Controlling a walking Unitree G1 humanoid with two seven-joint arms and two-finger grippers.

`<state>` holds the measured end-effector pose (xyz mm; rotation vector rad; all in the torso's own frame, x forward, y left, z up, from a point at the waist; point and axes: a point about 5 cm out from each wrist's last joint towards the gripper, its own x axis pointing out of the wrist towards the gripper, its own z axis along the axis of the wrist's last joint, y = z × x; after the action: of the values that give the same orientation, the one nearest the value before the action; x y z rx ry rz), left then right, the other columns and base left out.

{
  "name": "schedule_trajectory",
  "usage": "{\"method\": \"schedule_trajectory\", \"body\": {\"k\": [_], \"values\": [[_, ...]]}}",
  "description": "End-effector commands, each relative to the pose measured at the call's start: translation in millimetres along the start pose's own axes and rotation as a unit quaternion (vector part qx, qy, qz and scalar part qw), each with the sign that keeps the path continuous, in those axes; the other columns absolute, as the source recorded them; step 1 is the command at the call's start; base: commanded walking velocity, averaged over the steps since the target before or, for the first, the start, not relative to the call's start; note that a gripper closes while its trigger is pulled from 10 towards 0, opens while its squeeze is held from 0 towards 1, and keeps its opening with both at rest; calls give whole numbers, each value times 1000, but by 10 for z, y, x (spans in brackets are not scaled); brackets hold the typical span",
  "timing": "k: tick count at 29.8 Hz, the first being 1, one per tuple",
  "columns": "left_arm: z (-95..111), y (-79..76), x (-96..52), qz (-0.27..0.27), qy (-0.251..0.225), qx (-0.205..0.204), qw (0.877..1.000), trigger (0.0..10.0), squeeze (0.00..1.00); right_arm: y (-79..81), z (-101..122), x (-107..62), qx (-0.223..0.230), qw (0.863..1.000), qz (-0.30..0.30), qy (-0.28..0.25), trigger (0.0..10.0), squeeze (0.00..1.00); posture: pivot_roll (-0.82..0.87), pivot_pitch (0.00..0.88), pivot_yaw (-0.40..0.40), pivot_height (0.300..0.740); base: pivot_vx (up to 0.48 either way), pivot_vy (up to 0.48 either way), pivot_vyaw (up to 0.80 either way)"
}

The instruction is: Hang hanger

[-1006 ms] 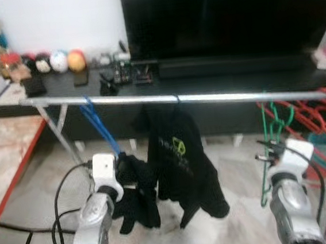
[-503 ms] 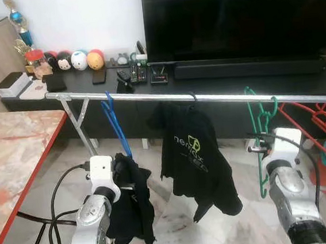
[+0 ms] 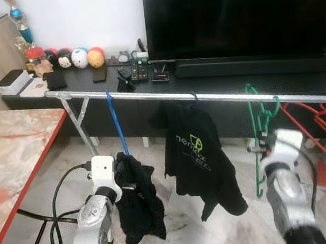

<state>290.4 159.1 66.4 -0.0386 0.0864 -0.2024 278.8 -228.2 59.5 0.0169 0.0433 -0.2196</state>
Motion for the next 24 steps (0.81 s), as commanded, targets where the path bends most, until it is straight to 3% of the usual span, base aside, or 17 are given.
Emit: {"method": "schedule_trajectory", "body": {"k": [1,5,7,24], "values": [[75,10,-4,-4,-21,15,1000,10000,0,65,-70,-167,-6,1000,23,-8,10000,0,-8,0,6,740,0,0,0],[40,34,-32,0,-18,16,1000,10000,0,-6,-290,-397,-12,1000,9,26,10000,0,-13,0,11,740,0,0,0],[20,44,-48,1,-16,15,1000,10000,0,-15,-320,-433,-14,999,5,32,10000,0,-17,0,12,740,0,0,0],[-7,60,-86,14,-18,11,1000,10000,0,37,-228,-378,-7,1000,-1,16,10000,0,-9,0,5,740,0,0,0]]}}
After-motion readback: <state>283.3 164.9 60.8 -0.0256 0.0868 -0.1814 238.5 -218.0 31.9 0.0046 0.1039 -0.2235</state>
